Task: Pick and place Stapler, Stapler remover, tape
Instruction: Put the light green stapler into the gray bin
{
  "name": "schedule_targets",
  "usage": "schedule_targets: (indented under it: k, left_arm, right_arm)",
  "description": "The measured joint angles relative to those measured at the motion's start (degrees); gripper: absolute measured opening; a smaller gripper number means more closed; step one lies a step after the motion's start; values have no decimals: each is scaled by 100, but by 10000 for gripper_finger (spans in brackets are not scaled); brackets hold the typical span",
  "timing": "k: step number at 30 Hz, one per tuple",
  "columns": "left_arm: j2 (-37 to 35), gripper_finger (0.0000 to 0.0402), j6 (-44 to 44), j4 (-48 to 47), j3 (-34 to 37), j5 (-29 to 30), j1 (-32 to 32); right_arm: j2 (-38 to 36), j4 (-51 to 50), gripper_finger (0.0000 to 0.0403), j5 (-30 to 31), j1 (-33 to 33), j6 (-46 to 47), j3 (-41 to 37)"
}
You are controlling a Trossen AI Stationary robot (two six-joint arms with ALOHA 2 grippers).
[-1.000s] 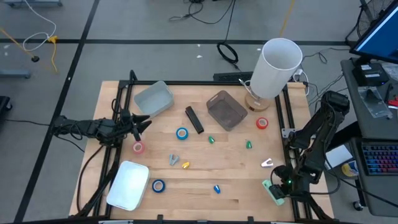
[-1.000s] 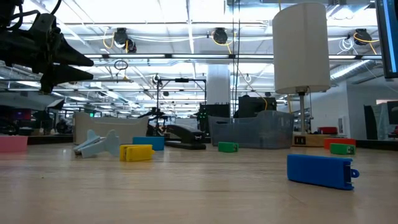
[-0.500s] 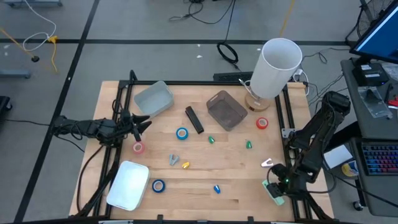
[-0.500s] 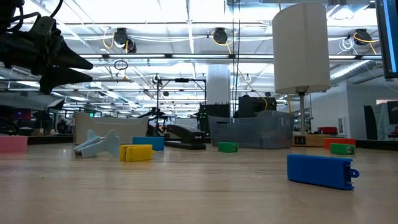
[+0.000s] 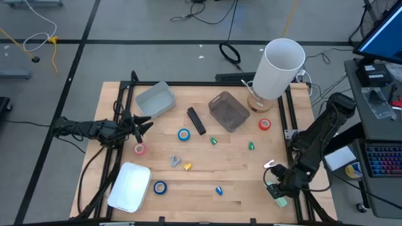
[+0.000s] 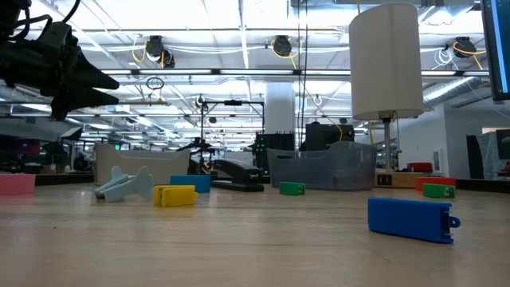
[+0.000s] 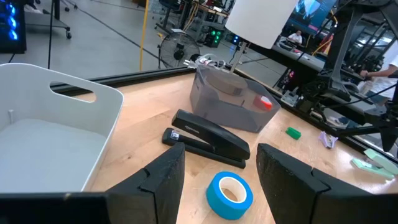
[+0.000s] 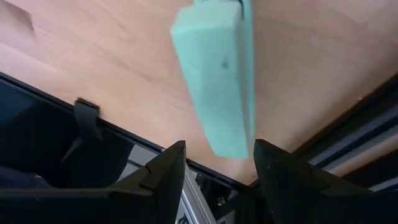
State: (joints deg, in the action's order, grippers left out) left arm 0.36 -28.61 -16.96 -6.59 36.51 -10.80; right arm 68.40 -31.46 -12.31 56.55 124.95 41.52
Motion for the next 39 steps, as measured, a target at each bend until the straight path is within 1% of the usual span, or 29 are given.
schedule_targets:
  k: [3, 7, 10, 15, 19, 27, 31, 34, 39]
  left_arm:
    - [0, 200, -1, 1, 0, 0, -1]
    - [0, 200, -3, 3, 2, 0, -1]
    - [0, 200, -13, 3, 1, -2, -1]
    - [0, 200, -14, 3, 2, -2, -1]
    - [0, 200, 28, 3, 1, 0, -1]
    - [0, 200, 29, 1, 0, -2, -1]
    - [0, 200, 39, 3, 2, 0, -1]
    - [0, 200, 43, 3, 1, 0, -1]
    - [0, 200, 41, 3, 2, 0, 1]
  right_arm:
    - [0, 0, 183, -23, -200, -237, 0]
    - [105, -7, 183, -444, -450, -481, 4]
    - [293, 1, 183, -642, -495, -646, 4]
    - [544, 43, 183, -731, -590, -801, 4]
    - [681, 284, 183, -709, -669, -869, 5]
    - [1019, 423, 183, -747, -662, -890, 9]
    - [1095, 484, 183, -764, -661, -891, 9]
    - [1093, 526, 183, -899, -660, -890, 9]
    - [1093, 621, 183, -895, -597, -874, 9]
